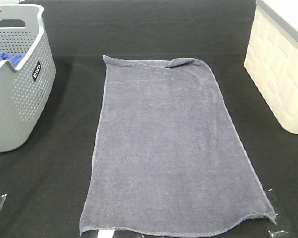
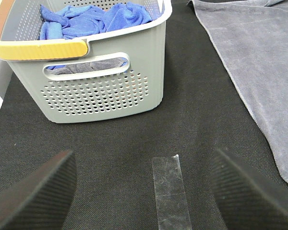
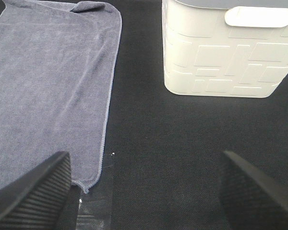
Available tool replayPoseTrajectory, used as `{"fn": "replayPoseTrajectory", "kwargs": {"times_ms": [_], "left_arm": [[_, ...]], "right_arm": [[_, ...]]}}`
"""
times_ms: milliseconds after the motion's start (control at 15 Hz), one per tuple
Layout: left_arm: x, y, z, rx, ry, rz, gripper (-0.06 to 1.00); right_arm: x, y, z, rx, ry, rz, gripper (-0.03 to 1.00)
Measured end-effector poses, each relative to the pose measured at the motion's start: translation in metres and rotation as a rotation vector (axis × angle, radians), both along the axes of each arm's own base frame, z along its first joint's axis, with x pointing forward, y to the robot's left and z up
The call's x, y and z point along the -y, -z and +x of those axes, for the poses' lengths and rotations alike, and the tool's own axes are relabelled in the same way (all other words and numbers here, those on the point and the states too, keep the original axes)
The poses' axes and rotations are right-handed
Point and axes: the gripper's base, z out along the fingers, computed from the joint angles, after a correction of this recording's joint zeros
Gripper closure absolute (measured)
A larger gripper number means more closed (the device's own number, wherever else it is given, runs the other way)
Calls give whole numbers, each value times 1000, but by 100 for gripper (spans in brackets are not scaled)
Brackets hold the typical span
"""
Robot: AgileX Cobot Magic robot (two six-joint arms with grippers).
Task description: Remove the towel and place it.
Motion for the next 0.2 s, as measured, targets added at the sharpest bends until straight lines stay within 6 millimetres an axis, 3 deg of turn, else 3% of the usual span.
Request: {"fn": "replayPoseTrajectory", "kwargs": {"times_ms": [200], "left_arm": [[0,0,0,0,0,0,21]], "right_arm": [[0,0,0,0,0,0,19]]}}
